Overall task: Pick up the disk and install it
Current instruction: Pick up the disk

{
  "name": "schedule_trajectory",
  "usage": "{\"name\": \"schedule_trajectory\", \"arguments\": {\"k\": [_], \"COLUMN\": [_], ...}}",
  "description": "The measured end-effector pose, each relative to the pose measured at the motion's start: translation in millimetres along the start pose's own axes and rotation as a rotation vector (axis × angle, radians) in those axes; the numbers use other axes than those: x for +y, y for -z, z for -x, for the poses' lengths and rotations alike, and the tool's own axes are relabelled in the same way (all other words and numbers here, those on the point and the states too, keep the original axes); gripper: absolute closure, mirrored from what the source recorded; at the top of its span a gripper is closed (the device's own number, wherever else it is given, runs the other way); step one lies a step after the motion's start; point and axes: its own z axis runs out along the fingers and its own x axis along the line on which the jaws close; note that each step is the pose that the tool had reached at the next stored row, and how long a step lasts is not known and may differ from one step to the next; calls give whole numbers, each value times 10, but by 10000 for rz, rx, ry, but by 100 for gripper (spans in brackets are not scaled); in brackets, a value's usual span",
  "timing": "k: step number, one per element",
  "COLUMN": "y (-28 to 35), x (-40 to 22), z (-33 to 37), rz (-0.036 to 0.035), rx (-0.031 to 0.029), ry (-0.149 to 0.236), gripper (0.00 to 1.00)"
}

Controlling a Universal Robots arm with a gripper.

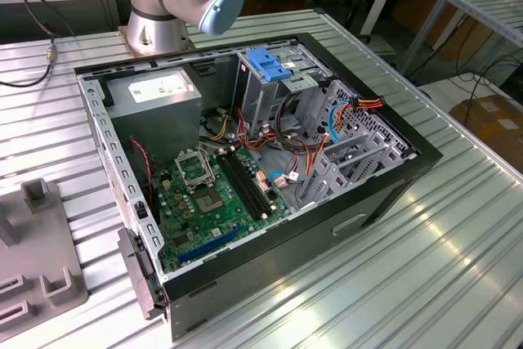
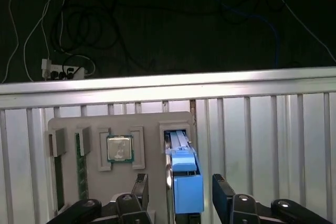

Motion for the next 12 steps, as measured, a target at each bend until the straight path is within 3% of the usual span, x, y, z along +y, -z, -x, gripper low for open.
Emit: {"name": "schedule_trajectory", "arguments": {"k": [2, 6, 12], "y": [-38, -97, -175], "x": [2, 3, 6], "z": [1, 3, 14], "rz": [-7, -10, -10], "rx": [-2, -21, -25], "ry": [85, 717, 746], "gripper": [40, 40, 40]}}
